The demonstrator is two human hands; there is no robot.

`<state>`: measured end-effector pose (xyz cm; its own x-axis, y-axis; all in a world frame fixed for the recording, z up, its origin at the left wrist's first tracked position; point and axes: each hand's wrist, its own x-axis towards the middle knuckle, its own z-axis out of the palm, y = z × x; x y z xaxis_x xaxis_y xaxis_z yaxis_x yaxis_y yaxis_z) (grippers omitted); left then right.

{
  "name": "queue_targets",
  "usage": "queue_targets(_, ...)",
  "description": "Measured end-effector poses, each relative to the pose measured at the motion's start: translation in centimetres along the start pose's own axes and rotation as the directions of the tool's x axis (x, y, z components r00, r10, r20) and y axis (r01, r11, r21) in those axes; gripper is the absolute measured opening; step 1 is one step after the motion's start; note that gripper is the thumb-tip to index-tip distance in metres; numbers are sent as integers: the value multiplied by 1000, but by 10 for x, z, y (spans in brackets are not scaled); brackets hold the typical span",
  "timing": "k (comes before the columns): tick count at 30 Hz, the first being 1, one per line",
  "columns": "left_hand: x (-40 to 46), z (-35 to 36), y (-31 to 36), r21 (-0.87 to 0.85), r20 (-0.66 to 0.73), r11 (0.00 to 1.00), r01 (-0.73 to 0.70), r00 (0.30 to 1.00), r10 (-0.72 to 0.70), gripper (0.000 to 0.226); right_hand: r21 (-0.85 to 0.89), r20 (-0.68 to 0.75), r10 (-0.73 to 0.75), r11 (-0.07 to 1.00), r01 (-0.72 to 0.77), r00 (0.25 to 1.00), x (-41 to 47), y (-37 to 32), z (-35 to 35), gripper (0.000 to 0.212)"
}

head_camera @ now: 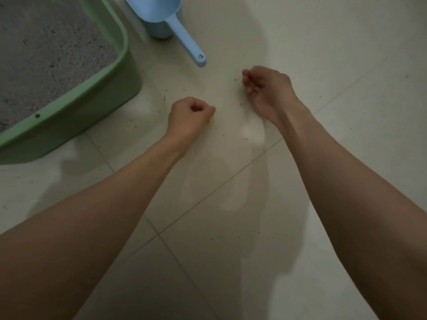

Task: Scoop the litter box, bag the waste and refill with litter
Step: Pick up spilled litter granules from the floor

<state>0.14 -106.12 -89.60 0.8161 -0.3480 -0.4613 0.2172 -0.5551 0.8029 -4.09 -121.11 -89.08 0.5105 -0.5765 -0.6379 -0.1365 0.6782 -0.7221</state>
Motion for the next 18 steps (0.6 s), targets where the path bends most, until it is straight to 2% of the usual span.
queue_targets(1,1,-4,0,-186,10,981,63,998,-62,16,31,3,32,999,-32,999,0,-1,-1,19)
queue_targets(2,1,-7,0,-339,36,934,110,994,-104,17,-18,-6,23,1000,-23,1000,2,-2,-1,19)
queue_targets(4,-1,-10,2,-479,92,862,167,986,-140,19,-319,-31,-97,944,82,995,5,-5,0,15)
queue_targets(5,-3,-10,3,-477,111,861,179,984,-143,21,-533,-12,-182,833,148,983,8,-5,1,13)
queue_targets(6,-3,-10,3,-432,117,884,179,983,-142,24,-710,38,-254,673,205,966,11,-4,2,13)
queue_targets(7,-4,-8,3,-350,115,922,165,985,-132,25,-818,96,-294,521,244,951,15,-2,3,14)
queue_targets(9,-4,-5,0,-66,98,995,77,993,-70,19,-900,166,-323,337,278,932,17,1,6,21)
queue_targets(10,-5,-3,-1,87,93,996,10,995,-18,13,-919,191,-329,272,287,925,18,4,8,23)
queue_targets(12,-7,0,-4,268,98,958,-105,992,81,4,-933,216,-352,201,299,911,19,8,10,23)
queue_targets(15,-7,6,-6,356,102,915,-190,981,164,14,-930,219,-392,192,312,893,20,10,12,22)
queue_targets(18,-6,10,-9,420,95,882,-215,977,192,16,-944,233,-375,134,301,897,21,9,13,25)
